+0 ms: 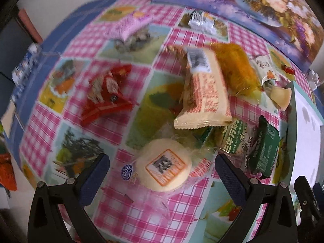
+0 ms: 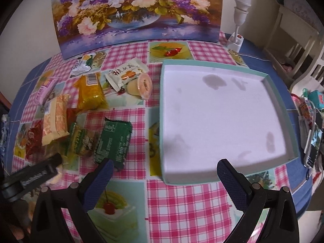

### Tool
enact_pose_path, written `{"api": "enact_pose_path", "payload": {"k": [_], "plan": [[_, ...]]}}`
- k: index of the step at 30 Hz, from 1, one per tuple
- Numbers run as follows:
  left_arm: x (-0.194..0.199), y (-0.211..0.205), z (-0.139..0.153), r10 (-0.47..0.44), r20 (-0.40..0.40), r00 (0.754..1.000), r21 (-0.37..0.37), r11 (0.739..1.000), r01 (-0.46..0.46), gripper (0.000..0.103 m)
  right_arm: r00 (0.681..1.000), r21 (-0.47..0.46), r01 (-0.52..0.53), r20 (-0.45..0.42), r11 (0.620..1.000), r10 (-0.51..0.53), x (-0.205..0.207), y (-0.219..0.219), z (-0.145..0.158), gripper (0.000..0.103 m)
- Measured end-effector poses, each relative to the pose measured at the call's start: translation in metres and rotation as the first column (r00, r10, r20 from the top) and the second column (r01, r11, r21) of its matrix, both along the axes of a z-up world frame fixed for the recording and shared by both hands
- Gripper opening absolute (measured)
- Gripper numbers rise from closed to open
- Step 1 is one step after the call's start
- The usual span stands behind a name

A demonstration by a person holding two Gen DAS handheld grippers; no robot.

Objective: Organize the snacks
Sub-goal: 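Lower the right gripper onto the green biscuit pack and close on it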

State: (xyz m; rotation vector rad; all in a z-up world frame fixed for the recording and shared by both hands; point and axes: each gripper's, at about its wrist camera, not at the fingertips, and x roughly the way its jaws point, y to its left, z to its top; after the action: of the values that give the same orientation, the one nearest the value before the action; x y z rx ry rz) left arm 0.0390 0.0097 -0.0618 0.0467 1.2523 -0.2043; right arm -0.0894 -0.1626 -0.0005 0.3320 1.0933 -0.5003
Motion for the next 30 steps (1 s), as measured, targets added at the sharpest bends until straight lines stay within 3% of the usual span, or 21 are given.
{"api": "enact_pose_path", "payload": {"k": [6, 11, 18, 25, 27, 30], "plan": [[0.001, 0.004, -0.013, 0.014, -0.034, 0.999, 0.006, 1.000, -0.014, 0.103, 0.999, 0.009, -0.027, 0.020, 1.000, 0.027, 0.016, 0.002, -0.002, 0.103], [0.000, 0.012, -0.009, 0.020, 0.023, 1.000, -0.023, 1.000, -0.020, 0.103, 0.998, 0.058, -0.039, 0.041, 0.998, 0.037, 0.028, 0.003, -0.008, 0.100], [-0.002, 0.030, 0.012, 0.064, 0.072, 0.995, -0.028, 0.998, -0.062, 0.103, 0.992, 0.091, -0.108, 0.078, 0.990, 0.101, 0.046, 0.014, -0.011, 0.082], [-0.014, 0.016, 0.020, -0.001, 0.067, 0.998, -0.006, 1.000, 0.001, 0.103, 0.991, 0.146, -0.135, 0.038, 0.980, 0.131, 0.063, 0.019, -0.030, 0.068], [-0.011, 0.015, 0.016, -0.017, 0.064, 0.998, 0.005, 1.000, 0.017, 0.103, 0.990, 0.159, -0.142, 0.014, 0.977, 0.142, 0.066, 0.022, -0.038, 0.067], [-0.013, 0.011, 0.015, -0.039, 0.050, 0.998, 0.017, 0.999, 0.039, 0.103, 0.989, 0.177, -0.143, -0.015, 0.974, 0.147, 0.069, 0.024, -0.049, 0.058]]}}
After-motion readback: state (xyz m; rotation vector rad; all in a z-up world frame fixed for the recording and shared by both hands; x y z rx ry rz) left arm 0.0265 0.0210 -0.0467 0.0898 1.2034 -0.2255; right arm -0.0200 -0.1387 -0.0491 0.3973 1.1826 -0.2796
